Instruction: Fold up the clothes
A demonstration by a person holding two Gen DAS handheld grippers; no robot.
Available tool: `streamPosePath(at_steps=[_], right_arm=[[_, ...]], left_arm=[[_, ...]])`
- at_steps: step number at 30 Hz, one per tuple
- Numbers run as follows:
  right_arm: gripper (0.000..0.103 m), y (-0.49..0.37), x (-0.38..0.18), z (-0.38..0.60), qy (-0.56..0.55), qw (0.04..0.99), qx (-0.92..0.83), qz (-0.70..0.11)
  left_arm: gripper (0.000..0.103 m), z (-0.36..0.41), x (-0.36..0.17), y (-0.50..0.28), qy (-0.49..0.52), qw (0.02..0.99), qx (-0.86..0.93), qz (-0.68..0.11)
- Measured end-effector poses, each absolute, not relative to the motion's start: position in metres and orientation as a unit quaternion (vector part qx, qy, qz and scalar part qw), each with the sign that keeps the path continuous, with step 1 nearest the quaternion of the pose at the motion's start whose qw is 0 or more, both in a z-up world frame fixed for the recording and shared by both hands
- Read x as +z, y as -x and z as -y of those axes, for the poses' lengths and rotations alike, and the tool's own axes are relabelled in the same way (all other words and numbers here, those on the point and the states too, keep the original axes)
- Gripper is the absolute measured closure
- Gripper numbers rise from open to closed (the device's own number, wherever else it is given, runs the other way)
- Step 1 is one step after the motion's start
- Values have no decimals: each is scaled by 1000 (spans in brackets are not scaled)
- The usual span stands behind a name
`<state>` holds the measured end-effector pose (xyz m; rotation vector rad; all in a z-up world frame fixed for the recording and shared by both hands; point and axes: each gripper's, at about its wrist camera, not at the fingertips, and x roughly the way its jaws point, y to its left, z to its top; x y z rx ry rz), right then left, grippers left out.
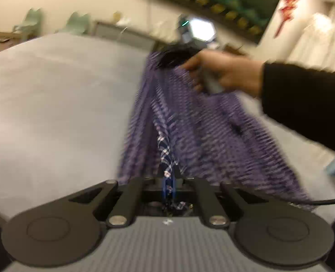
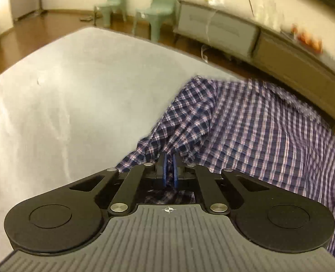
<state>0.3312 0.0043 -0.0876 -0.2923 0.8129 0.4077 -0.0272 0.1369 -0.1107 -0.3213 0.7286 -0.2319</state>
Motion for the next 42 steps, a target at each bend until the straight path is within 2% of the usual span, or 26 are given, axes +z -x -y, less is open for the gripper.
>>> streamPosePath(at_steps=[3, 5, 10, 13, 16, 17, 18, 19, 21, 23, 24, 28, 31, 33, 34, 36, 37, 38, 39, 42], right_arm=[[97, -336, -81, 6, 107, 882, 202, -411], [95, -323, -69, 17, 78, 887, 193, -413], [89, -243, -37, 56, 11, 897, 224, -381], [87, -192, -38, 73, 1, 894, 251, -371], [75, -160, -64, 83, 13, 886, 257, -386], [77, -153, -73, 85, 29, 885, 257, -387], [71, -146, -82, 88, 45, 884, 256, -388], [71, -143, -83, 92, 54, 881, 254, -396], [69, -132, -62, 117, 29, 890, 244, -384], [59, -118, -40, 148, 8, 903, 243, -354], [58, -112, -30, 165, 10, 912, 230, -340], [58, -97, -38, 231, 20, 924, 158, -347], [58, -99, -78, 263, -6, 909, 142, -392], [58, -96, -89, 269, -4, 908, 155, -388], [59, -97, -87, 272, -8, 907, 156, -391], [59, -94, -70, 284, -36, 915, 163, -368], [59, -90, -61, 291, -45, 920, 168, -353], [58, -86, -53, 297, -51, 924, 170, -338], [58, -81, -45, 303, -57, 929, 173, -323], [58, -77, -47, 318, -80, 929, 181, -313]], left_arm=[[95, -142, -113, 25, 174, 908, -115, -363], [89, -139, -110, 30, 166, 911, -116, -360], [79, -128, -78, 55, 122, 941, -95, -302], [78, -122, -64, 66, 101, 951, -74, -281], [77, -112, -68, 59, 75, 948, -55, -305], [77, -109, -71, 54, 68, 944, -49, -320], [77, -108, -75, 49, 63, 939, -45, -336], [77, -109, -77, 46, 62, 935, -42, -347], [77, -120, -72, 54, 79, 935, -47, -343], [71, -127, -58, 63, 101, 938, -64, -326], [71, -129, -53, 69, 108, 939, -71, -318], [70, -123, -38, 61, 108, 944, -87, -299], [70, -108, -49, 35, 96, 938, -79, -325], [71, -101, -63, 11, 88, 922, -62, -372], [73, -98, -67, 2, 85, 915, -52, -391], [73, -90, -54, -2, 77, 921, -52, -379], [69, -82, -40, -2, 69, 928, -64, -359], [60, -72, -27, -5, 63, 934, -76, -344], [55, -62, -16, -11, 60, 936, -90, -334], [53, -21, 7, -56, 66, 931, -144, -330]])
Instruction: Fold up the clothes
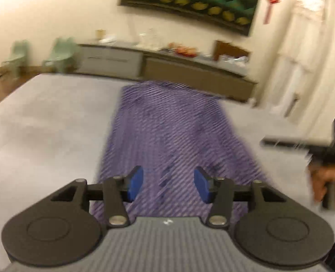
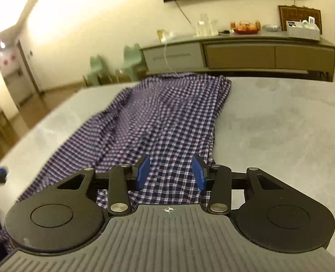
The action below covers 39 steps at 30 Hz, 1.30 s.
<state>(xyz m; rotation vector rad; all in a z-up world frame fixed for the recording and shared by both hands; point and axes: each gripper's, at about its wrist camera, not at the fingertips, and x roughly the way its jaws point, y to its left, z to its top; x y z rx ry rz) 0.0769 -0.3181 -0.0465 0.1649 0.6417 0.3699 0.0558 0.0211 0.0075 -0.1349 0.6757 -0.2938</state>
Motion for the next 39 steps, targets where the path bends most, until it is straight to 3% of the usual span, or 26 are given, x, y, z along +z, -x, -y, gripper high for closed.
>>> streamPosePath(at_steps=[6, 11, 17, 20, 28, 31, 33, 35, 39], right_arm=[[59, -83, -65, 324, -81, 925, 177, -325], [59, -96, -65, 331, -90, 925, 188, -318], [59, -123, -96, 330, -96, 911, 193, -351], [64, -127, -109, 323, -80, 908, 193, -364], [75, -132, -109, 311, -34, 914, 171, -365], [86, -132, -106, 313, -32, 914, 166, -369], [88, -132, -106, 312, -23, 914, 165, -370], [89, -131, -107, 309, -13, 914, 164, -370], [89, -130, -106, 307, -4, 914, 163, -371]], left_arm=[[59, 53, -15, -198, 122, 885, -211, -397], [59, 111, -54, -259, 44, 879, -212, -425], [60, 130, -94, -261, -18, 884, -189, -428], [68, 128, -100, -258, -19, 889, -187, -417], [69, 119, -99, -262, 0, 886, -207, -416], [69, 113, -98, -264, 14, 881, -225, -417], [75, 110, -101, -263, 15, 881, -228, -415], [102, 109, -102, -263, 18, 880, -231, -414], [102, 109, -98, -260, 12, 886, -234, -400]])
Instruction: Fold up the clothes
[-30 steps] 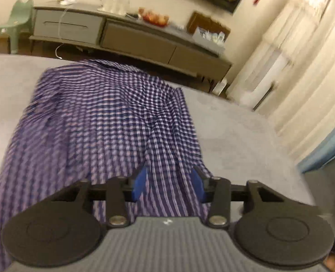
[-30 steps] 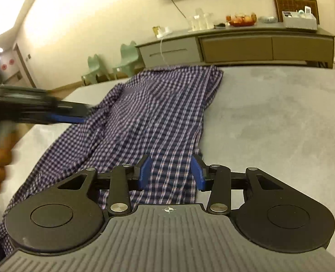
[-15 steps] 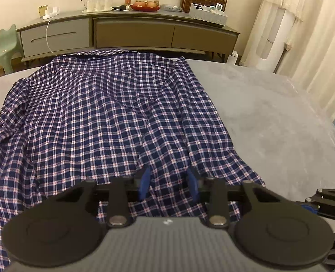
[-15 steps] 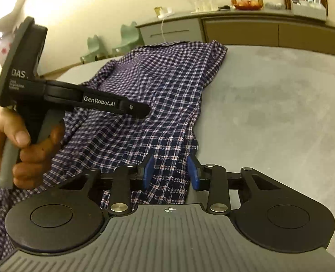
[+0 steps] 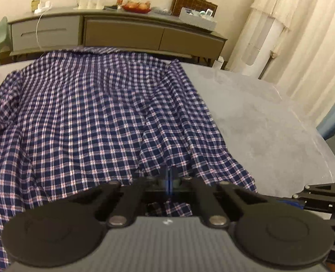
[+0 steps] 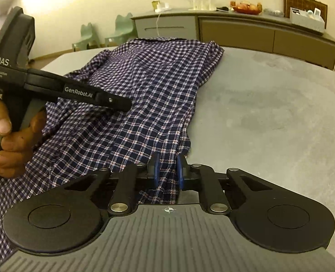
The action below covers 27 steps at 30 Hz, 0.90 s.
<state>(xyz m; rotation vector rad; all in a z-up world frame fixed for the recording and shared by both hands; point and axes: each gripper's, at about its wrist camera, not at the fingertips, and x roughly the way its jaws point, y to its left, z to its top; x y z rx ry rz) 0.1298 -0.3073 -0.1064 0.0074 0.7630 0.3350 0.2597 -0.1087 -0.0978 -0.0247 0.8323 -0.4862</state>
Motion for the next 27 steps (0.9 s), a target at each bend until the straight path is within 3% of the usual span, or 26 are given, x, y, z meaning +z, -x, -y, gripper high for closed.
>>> streamPosePath(at_steps=[12, 20, 27], right_arm=[[87, -132, -107, 309, 19, 912, 152, -382], [85, -140, -83, 342, -79, 918, 146, -361], [85, -210, -76, 354, -76, 927, 101, -355]], left_arm=[[103, 108, -95, -249, -7, 897, -207, -390], [103, 98, -91, -248, 21, 897, -213, -386], [102, 92, -104, -253, 39, 888, -218, -403]])
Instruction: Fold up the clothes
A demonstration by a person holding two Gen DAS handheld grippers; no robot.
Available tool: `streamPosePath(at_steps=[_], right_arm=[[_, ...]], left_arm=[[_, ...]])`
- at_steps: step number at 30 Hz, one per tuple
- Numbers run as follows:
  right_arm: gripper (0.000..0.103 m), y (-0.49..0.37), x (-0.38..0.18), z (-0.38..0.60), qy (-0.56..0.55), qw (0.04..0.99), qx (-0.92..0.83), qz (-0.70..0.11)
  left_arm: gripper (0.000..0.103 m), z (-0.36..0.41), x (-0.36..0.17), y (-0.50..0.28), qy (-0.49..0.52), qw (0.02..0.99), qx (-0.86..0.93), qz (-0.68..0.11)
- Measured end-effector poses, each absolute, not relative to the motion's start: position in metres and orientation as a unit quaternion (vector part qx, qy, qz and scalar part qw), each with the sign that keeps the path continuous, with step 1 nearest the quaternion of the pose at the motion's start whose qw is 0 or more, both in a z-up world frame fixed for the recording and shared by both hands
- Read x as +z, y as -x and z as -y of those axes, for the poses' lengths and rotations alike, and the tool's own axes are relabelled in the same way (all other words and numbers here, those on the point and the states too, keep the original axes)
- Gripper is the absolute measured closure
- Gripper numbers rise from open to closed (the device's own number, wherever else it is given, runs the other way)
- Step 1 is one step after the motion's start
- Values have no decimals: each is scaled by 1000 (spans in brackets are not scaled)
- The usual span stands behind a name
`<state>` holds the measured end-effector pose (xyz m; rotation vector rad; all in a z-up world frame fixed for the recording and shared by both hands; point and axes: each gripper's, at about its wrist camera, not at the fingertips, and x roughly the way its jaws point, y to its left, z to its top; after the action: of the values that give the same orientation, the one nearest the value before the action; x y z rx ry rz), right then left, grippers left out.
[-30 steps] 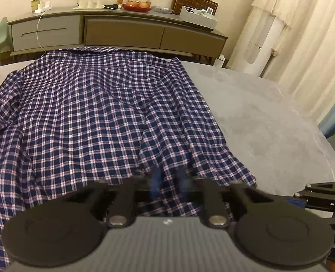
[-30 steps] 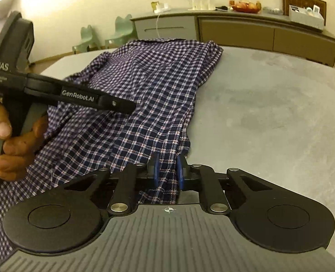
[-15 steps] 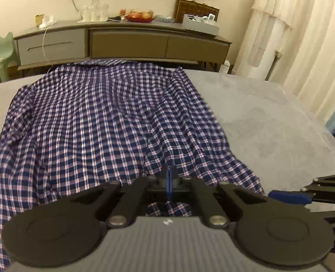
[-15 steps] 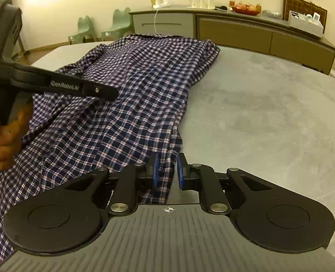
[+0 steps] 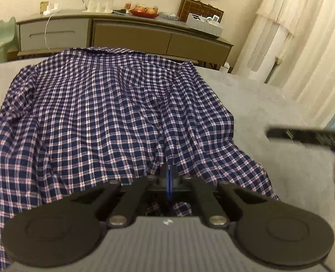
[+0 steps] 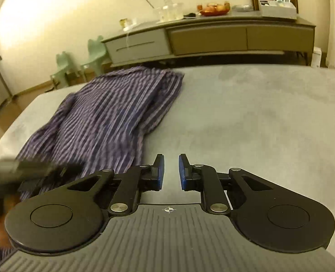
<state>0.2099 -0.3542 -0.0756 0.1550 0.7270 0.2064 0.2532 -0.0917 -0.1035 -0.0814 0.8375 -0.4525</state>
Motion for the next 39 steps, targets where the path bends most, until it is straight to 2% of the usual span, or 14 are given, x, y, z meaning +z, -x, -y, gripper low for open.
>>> streamPosePath(at_steps=[7, 8, 9, 10, 12, 14, 20, 25, 28, 30, 35, 39], right_arm=[[86, -314, -86, 318, -42, 927, 118, -354], [87, -325, -94, 311, -29, 922, 120, -367], [96, -336, -102, 304, -17, 917, 121, -379], [97, -342, -107, 298, 15, 922, 112, -369], [87, -350, -110, 293, 55, 928, 72, -362], [87, -352, -106, 296, 43, 924, 49, -378], [87, -250, -76, 309, -25, 926, 119, -358], [87, -184, -103, 293, -2, 904, 154, -399], [85, -162, -113, 302, -21, 907, 142, -395], [75, -154, -112, 314, -55, 912, 129, -386], [75, -146, -116, 339, -135, 903, 124, -389], [75, -144, -121, 320, -85, 899, 161, -398]], left_arm=[[102, 89, -108, -258, 51, 884, -225, -407], [102, 90, -108, -257, 46, 885, -224, -406], [102, 92, -108, -257, 41, 885, -222, -406], [102, 94, -107, -257, 31, 886, -222, -405], [102, 101, -106, -257, 7, 888, -224, -402], [101, 104, -104, -257, -9, 888, -225, -401], [97, 95, -79, -209, -20, 902, -240, -359], [94, 115, -81, -199, -48, 895, -238, -374], [94, 118, -85, -204, -55, 895, -219, -384], [94, 116, -85, -210, -59, 896, -209, -387], [94, 125, -62, -233, -44, 901, -220, -370], [91, 154, -69, -266, -51, 893, -225, -386]])
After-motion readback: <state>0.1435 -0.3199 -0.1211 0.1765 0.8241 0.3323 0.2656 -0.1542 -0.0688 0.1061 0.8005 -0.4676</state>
